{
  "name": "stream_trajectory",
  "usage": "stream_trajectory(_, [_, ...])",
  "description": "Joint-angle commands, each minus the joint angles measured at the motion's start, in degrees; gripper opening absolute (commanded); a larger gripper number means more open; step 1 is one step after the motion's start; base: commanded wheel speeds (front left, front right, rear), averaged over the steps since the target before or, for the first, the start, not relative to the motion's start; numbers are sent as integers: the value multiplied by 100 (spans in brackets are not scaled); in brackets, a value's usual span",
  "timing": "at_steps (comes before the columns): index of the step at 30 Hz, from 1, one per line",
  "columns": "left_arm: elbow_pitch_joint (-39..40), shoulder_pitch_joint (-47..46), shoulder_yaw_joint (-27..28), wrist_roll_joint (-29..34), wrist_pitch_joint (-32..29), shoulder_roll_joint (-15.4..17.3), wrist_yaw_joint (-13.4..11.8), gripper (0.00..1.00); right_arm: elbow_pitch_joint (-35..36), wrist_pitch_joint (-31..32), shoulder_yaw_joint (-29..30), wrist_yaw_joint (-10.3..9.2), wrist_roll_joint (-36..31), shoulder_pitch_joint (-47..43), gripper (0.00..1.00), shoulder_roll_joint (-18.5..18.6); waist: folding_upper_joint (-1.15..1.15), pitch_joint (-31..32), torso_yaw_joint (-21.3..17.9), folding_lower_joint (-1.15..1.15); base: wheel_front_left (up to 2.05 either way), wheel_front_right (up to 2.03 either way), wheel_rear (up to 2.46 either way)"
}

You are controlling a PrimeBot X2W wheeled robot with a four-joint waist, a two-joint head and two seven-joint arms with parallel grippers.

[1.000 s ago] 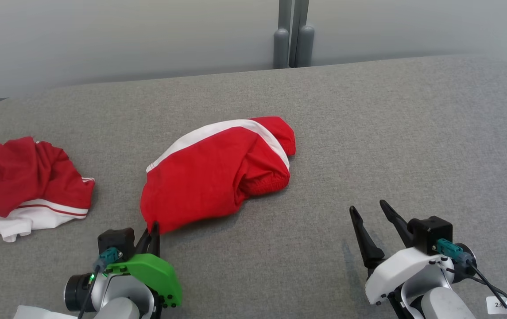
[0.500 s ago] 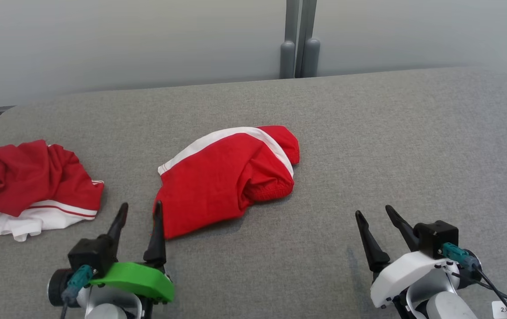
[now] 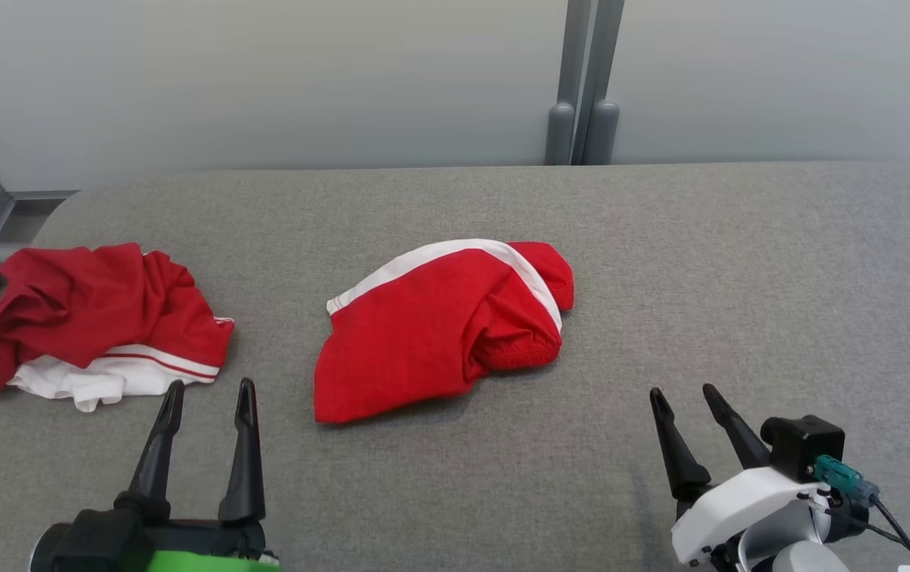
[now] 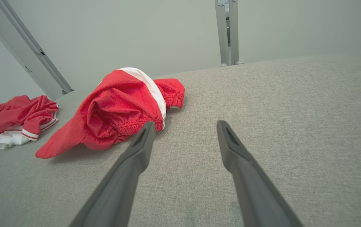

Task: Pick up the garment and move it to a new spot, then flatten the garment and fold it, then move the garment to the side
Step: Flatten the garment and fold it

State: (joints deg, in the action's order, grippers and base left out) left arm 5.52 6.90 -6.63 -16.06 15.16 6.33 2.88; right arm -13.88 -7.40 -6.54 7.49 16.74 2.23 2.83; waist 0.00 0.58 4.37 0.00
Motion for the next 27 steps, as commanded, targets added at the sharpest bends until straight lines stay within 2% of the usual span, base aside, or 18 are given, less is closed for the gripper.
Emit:
stream_trajectory(1, [-23, 174, 99, 96, 0, -44, 92, 100, -34, 19, -19, 0, -101, -76, 100, 7, 0, 60, 100, 0, 0, 0, 0])
stream_trajectory(5, [-123, 372, 345, 334, 1, -137, 243, 100, -125, 123, 10, 0, -392, -45, 100, 14, 0, 87, 213, 0, 0, 0, 0])
stream_trajectory(13, [-210, 455, 495, 470, 1, -251, 388, 100, -452, 422, 124, 0, -681, 398, 100, 12, 0, 51, 498, 0, 0, 0, 0])
stream_trajectory(22, [-238, 124, 318, 522, 0, -309, 460, 100, -1454, 1095, 455, 0, -941, 1646, 100, 12, 0, -383, 904, 0, 0, 0, 0])
stream_trajectory(27, [-293, -51, 188, 462, 1, -329, 462, 100, -2112, 1239, 621, 0, -1210, 2190, 100, 13, 0, -690, 1144, 0, 0, 0, 0])
